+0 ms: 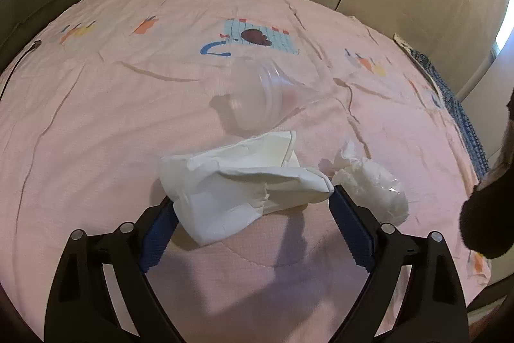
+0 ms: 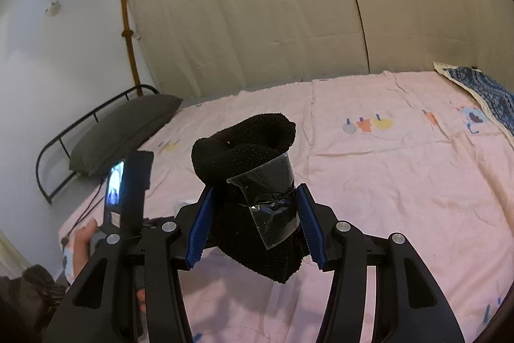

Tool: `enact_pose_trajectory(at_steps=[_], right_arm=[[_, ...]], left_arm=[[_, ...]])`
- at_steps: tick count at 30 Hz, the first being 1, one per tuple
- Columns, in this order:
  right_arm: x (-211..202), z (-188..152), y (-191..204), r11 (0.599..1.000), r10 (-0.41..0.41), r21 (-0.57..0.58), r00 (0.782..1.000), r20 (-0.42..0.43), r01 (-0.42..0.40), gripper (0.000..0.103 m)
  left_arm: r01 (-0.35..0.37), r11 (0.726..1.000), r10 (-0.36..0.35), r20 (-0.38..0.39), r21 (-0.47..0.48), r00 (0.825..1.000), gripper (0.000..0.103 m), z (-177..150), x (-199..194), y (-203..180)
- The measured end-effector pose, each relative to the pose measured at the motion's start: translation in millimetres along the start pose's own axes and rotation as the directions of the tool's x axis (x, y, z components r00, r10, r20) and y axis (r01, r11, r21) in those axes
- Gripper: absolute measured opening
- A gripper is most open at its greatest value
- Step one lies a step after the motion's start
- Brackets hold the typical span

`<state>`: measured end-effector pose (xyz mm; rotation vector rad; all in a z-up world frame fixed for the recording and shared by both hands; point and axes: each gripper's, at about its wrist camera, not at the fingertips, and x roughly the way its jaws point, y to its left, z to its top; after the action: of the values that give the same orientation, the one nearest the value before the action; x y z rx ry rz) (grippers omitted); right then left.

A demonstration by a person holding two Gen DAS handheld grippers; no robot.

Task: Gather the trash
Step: 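Grasp the white tissue with the left tool while the right tool holds the black item, then lower the tissue and black item into the bin and open both tools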

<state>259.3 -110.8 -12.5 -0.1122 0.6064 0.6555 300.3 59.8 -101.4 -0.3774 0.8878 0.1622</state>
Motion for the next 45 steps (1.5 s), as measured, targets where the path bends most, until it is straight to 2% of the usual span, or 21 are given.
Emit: enact_pose_trajectory(at_steps=[8, 10, 13, 16, 20, 22, 25, 35, 41, 45], right_arm=[[4.2, -2.7, 3.0, 0.999, -0.005, -0.032, 1.0, -0.019, 0.004, 0.049], [4.2, -3.8, 2.1, 1.0, -0.008, -0.028, 1.0, -0.022, 0.008, 0.049], [6.3, -5.9, -1.0, 1.0, -0.018, -0.005, 0.999, -0.038, 0.018, 0.049], [1.3, -7.0, -5.8, 0.998, 0.032, 0.063, 0.998, -0.054, -0.028, 0.049], [-17.4, -4.2, 5.8, 0.999, -0.042, -0.018, 0.999, -0.009, 0.042, 0.049], [-25.1, -3.2, 9.7, 0.998, -0.052, -0.028, 0.999, 0.01, 0.052, 0.049], [-28.7, -4.8, 13.5, 0.998, -0.06, -0.032, 0.998, -0.001, 0.059, 0.049], [-54.4, -35.2, 10.7, 0.998, -0.066, 0.013, 0.996, -0.065, 0.067, 0.049], [-80.1, -58.6, 7.7, 0.997, -0.067, 0.041, 0.992, -0.107, 0.072, 0.049], [-100.1, -70.6, 18.0, 0.996, -0.084, 0.022, 0.991, -0.101, 0.087, 0.049]], left_arm=[[0.014, 0.999, -0.013, 0.02, -0.039, 1.0, 0.088, -1.5, -14.1, 10.1], [-0.002, 1.0, 0.003, 0.025, -0.028, 1.0, 0.088, -3.8, -15.8, 10.3], [-0.024, 0.999, 0.025, 0.024, -0.022, 0.999, 0.088, -7.9, -16.8, 12.1], [0.005, 0.999, -0.004, 0.012, -0.044, 1.0, 0.088, -8.9, -19.7, 15.8], [0.028, 0.998, -0.026, 0.029, -0.057, 0.999, 0.088, -9.0, -28.3, 20.9], [0.019, 0.998, -0.016, 0.047, -0.064, 0.999, 0.088, -9.4, -36.2, 25.2], [0.053, 0.996, -0.05, 0.045, -0.074, 0.998, 0.088, -11.6, -44.4, 27.1], [0.072, 0.997, -0.072, 0.03, -0.004, 0.997, 0.088, -33.1, -65.3, 13.6], [0.066, 0.994, -0.068, 0.027, 0.086, 0.997, 0.088, -53.8, -80.7, 0.2], [0.072, 0.992, -0.076, 0.034, 0.102, 0.997, 0.088, -71.6, -99.7, -0.1]])
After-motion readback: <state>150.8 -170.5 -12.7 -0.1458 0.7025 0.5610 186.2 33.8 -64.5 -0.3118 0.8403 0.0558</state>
